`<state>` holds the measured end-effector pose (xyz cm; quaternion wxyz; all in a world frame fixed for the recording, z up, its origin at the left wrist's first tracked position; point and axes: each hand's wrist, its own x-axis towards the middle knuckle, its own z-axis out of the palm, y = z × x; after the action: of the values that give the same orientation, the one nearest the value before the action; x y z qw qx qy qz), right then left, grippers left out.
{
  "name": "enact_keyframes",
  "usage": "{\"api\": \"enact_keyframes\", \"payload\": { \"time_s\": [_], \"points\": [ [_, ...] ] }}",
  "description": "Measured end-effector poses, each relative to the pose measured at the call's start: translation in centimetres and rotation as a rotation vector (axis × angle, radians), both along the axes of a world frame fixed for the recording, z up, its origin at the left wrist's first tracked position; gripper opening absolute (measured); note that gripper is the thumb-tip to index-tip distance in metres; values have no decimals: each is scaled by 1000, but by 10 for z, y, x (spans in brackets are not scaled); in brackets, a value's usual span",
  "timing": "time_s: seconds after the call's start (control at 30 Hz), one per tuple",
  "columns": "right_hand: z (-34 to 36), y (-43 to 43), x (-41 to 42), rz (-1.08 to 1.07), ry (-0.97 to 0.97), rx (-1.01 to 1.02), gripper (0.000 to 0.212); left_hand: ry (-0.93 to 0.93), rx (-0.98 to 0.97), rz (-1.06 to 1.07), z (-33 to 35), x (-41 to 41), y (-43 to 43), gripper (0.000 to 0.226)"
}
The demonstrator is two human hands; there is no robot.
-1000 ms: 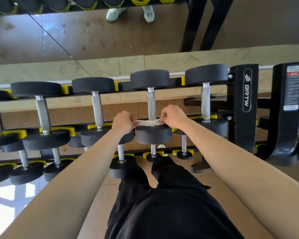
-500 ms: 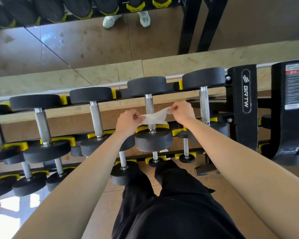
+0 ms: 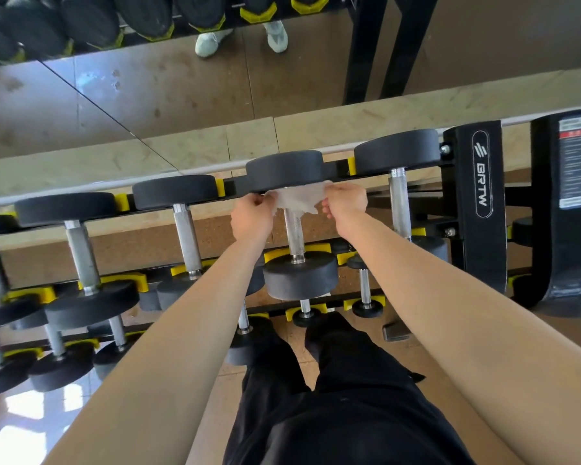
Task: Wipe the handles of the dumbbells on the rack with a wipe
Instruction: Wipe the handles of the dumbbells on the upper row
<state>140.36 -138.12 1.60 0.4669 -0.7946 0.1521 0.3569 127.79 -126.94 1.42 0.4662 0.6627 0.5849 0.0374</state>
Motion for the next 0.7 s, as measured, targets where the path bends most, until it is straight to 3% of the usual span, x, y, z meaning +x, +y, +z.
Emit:
{"api": "enact_keyframes", "payload": {
  "time_s": [0.13, 0.33, 0.43, 0.53, 0.6, 0.7],
  "points": [
    [-5, 19, -18, 305, 1, 7, 22, 28, -174, 311, -7, -12, 7, 24],
    [-17, -2, 7, 87, -38, -151, 26, -165, -297, 130, -4, -2, -6, 21],
    [-18, 2, -6, 143, -3, -108, 25, -121, -254, 223, -7, 2, -1, 15],
    [-9, 10, -22, 331, 32, 88, 23, 3, -307, 388, -16, -11, 12, 32],
    [-5, 9, -19, 361, -11, 114, 24, 54, -329, 351, -23, -22, 14, 43],
    [-14, -6, -5, 266, -58, 5, 23, -35, -370, 148, -21, -23, 2, 30]
  ]
}}
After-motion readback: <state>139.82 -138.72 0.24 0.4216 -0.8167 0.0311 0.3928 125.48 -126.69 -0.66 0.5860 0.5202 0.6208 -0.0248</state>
